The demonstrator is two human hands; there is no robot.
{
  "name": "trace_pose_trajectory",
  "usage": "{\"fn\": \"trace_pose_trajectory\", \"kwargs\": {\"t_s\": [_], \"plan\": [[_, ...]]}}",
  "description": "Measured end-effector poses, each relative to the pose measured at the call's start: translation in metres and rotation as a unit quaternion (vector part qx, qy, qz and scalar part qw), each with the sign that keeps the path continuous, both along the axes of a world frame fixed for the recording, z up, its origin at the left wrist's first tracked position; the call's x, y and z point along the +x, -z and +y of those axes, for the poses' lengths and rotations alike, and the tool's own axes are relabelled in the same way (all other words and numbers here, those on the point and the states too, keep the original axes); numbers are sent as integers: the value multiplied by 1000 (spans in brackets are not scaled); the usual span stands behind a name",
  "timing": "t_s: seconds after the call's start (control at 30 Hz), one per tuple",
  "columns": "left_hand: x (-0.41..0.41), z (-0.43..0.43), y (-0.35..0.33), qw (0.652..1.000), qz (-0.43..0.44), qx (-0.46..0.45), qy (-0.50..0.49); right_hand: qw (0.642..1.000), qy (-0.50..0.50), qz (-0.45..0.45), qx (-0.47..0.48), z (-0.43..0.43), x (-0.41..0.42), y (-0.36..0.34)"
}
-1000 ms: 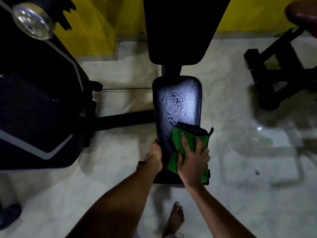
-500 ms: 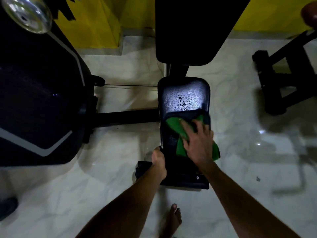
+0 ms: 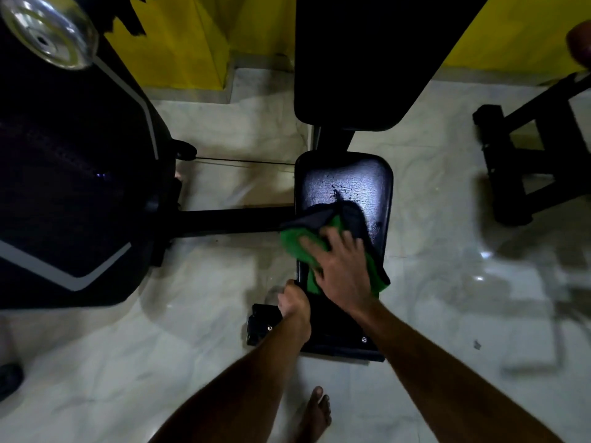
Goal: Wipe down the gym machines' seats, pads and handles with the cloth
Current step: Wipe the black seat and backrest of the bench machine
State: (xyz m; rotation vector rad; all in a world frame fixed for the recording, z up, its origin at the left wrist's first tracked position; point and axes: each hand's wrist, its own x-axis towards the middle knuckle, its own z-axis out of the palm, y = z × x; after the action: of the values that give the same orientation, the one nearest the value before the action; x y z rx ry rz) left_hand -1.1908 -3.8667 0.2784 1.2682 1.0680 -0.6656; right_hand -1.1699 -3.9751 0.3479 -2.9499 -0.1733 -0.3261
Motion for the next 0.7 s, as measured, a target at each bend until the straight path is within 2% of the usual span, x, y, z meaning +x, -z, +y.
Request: {"fn": "trace_pose_trajectory", "kwargs": {"t_s": [0.03,0.07,0.1,0.13,0.17,0.2,0.23,0.27,0.33,0.37,0.4,0.43,0.5,0.53,0.57,0.63,0.67,0.7], "plan": [[-1,3,20,1000,11,-4,-5,997,-69,-3,-21,-8,3,-1],[0,1,39,999,29,-21,-12,997,-71,10,-38,-22,10,-4],[3,1,65,999,42,-16,-3,1000,-1,15,-24,-35,18,-2],[11,2,91,999,44,-24,1,993,112,26,23,-44,27,-5],[20,2,112,998,53,-22,1,975,211,29,68,-44,31,-6],[31,0,118,999,51,-15,2,965,250,29,75,-36,33,-10],[41,-5,119,999,40,-2,0,974,219,19,55,-24,33,-7],[48,-9,102,1000,26,9,5,992,121,14,29,-13,28,-4],[52,-19,19,997,-15,47,65,997,-74,1,-13,-20,31,2],[51,-21,-35,992,-21,70,100,995,-98,-3,-24,-33,38,0],[49,-21,-63,982,-17,120,143,998,-59,1,-28,-45,49,-3],[47,-21,-71,969,-12,166,181,999,30,0,-15,-52,58,-5],[49,-19,-67,955,-10,241,174,979,201,2,36,-46,67,-10],[49,-17,-69,946,-12,260,194,977,209,3,34,-34,70,-12],[50,-19,-71,934,-5,272,231,987,157,-1,17,-23,71,-11],[50,-21,-74,922,10,284,263,999,-36,-1,-23,-19,71,-5],[49,-22,-76,928,15,276,251,995,-92,2,-33,-30,79,-6],[50,-22,-78,938,24,263,225,996,-84,4,-28,-42,89,-9]]}}
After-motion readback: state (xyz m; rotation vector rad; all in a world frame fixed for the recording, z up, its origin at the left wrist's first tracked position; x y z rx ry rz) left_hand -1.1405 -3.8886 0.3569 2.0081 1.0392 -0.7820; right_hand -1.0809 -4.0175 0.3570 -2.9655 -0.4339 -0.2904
